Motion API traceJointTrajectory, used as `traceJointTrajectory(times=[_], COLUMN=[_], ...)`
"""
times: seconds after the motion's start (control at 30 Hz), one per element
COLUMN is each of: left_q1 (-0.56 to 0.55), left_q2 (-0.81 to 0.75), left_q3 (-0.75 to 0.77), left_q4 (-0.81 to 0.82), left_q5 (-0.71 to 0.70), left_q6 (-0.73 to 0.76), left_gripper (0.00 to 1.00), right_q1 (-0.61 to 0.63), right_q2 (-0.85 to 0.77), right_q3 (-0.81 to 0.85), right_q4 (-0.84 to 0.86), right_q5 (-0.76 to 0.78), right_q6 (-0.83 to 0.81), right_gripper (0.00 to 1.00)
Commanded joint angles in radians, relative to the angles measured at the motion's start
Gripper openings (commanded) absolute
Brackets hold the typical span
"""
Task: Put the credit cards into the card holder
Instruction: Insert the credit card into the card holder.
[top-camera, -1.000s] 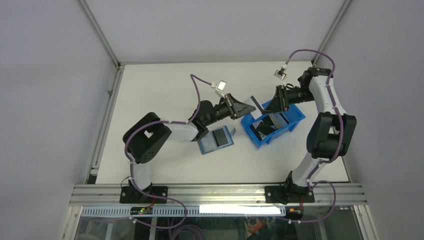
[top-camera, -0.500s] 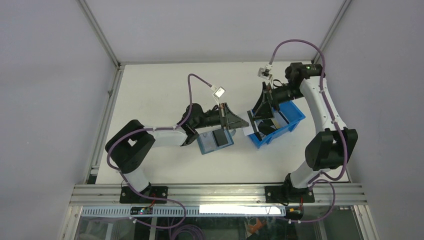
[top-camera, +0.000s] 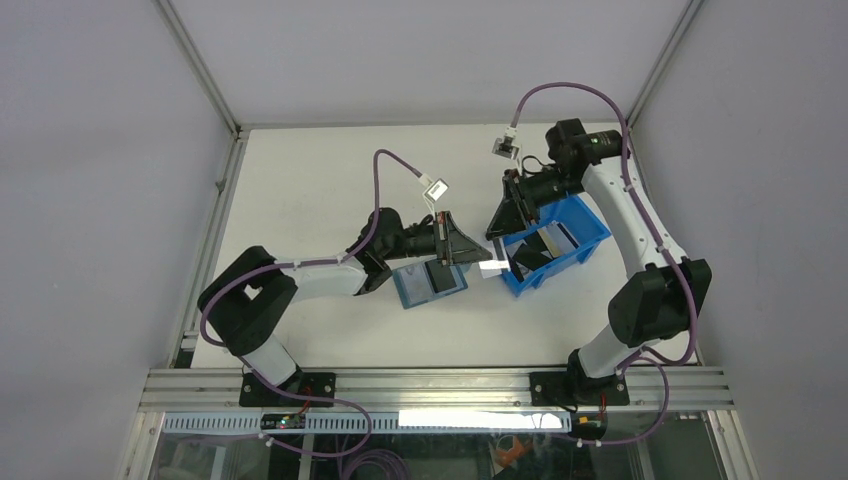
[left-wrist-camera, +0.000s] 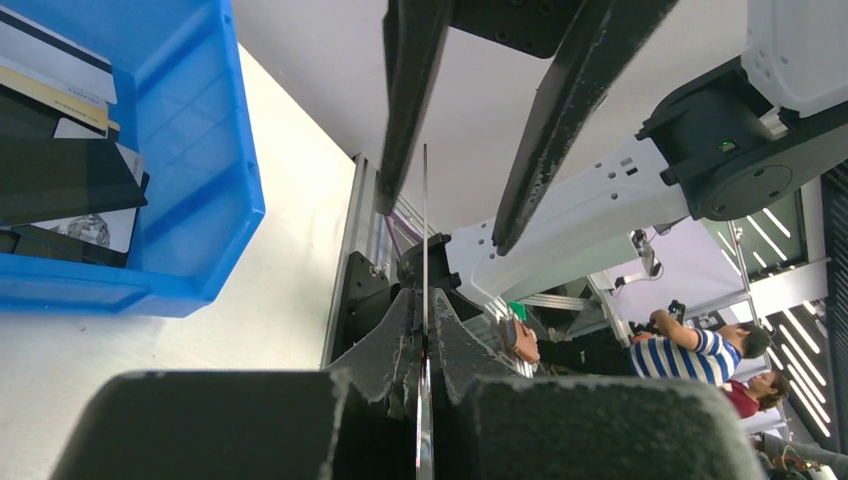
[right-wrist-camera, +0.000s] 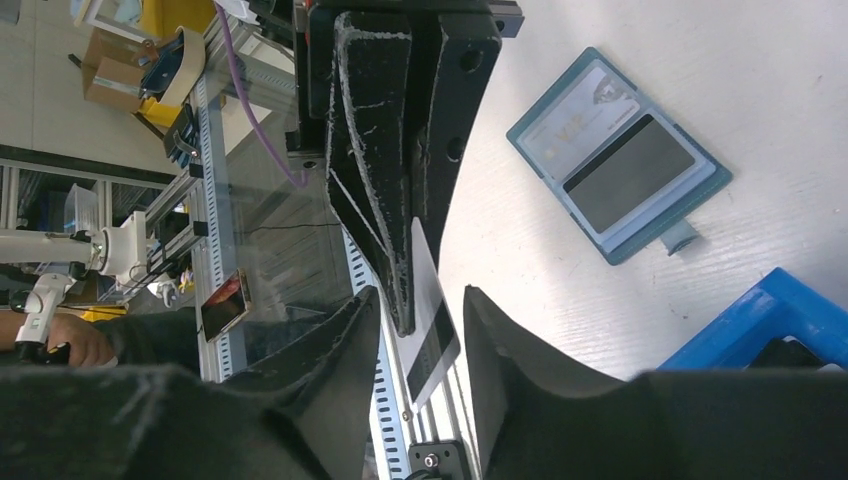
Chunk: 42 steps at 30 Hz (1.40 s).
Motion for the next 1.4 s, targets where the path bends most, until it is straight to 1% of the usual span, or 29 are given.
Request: traceJointTrajectory(times=[0.0,0.27,0.47,0.5,0.53,0.6,0.63,0.67,0.7,0.77,0.8,0.87,0.93,0.97,1.03,1.07,1.1,1.13,1.17,1.2,1.23,1.3,1.37], left_q1=[-0.004,-0.004,-0.004,-0.003,-0.004,-0.003,-0.004,-0.002,-0.001,0.000,0.002,0.006,0.009,0.012,0.010,0.012,0.012,0.013,0.012,0.012,0.012,0.013,0.015], left_q2=[-0.050,-0.063,-0.072,-0.074,-0.075,-0.076,-0.078,-0.082,-0.089,-0.134,-0.168,-0.251,-0.355,-0.423,-0.562,-0.642,-0.748,-0.829,-0.915,-0.992,-1.071,-1.198,-1.286], left_q3=[-0.003,-0.015,-0.024,-0.026,-0.028,-0.032,-0.036,-0.041,-0.051,-0.089,-0.120,-0.189,-0.263,-0.292,-0.337,-0.361,-0.383,-0.414,-0.441,-0.469,-0.499,-0.560,-0.628], left_q4=[0.007,0.002,0.004,0.005,0.005,0.002,0.000,-0.007,-0.019,-0.061,-0.082,-0.155,-0.301,-0.397,-0.590,-0.686,-0.771,-0.830,-0.880,-0.927,-0.982,-1.033,-1.033], left_q5=[0.010,-0.004,-0.010,-0.012,-0.013,-0.018,-0.023,-0.033,-0.048,-0.101,-0.136,-0.223,-0.319,-0.382,-0.500,-0.577,-0.647,-0.709,-0.764,-0.820,-0.867,-0.944,-0.946], left_q6=[0.063,0.078,0.077,0.076,0.076,0.075,0.073,0.070,0.070,0.094,0.115,0.158,0.214,0.238,0.288,0.295,0.294,0.288,0.264,0.233,0.189,0.081,0.008], left_gripper=[0.00,0.00,0.00,0.00,0.00,0.00,0.03,0.10,0.20,0.38,0.46,0.57,0.61,0.67,0.73,0.80,0.84,0.89,0.96,0.99,0.99,0.99,0.99], right_q1=[0.016,0.025,0.036,0.039,0.039,0.039,0.039,0.039,0.039,0.039,0.039,0.038,0.038,0.039,0.039,0.041,0.045,0.053,0.063,0.080,0.099,0.138,0.175], right_q2=[-0.016,-0.003,0.001,0.001,0.001,0.001,0.001,0.001,0.001,-0.006,-0.013,-0.034,-0.059,-0.072,-0.092,-0.101,-0.111,-0.122,-0.135,-0.142,-0.148,-0.134,-0.084], right_q3=[0.015,0.019,0.007,0.005,0.002,0.001,0.003,0.002,0.000,-0.011,-0.022,-0.061,-0.120,-0.159,-0.220,-0.253,-0.292,-0.331,-0.375,-0.418,-0.455,-0.512,-0.525], right_q4=[-0.005,-0.051,-0.059,-0.059,-0.059,-0.059,-0.059,-0.058,-0.056,-0.026,-0.001,0.079,0.176,0.230,0.347,0.408,0.518,0.607,0.691,0.780,0.861,0.992,1.058], right_q5=[0.011,0.015,0.022,0.023,0.022,0.020,0.019,0.020,0.018,0.025,0.031,0.043,0.047,0.051,0.067,0.077,0.095,0.119,0.143,0.168,0.197,0.257,0.303], right_q6=[0.038,0.015,0.011,0.010,0.010,0.011,0.012,0.012,0.013,0.028,0.046,0.109,0.174,0.210,0.285,0.328,0.385,0.438,0.506,0.546,0.583,0.658,0.734], right_gripper=[0.38,0.35,0.25,0.22,0.17,0.02,0.00,0.00,0.00,0.00,0.00,0.00,0.00,0.00,0.00,0.00,0.00,0.00,0.00,0.00,0.00,0.00,0.00])
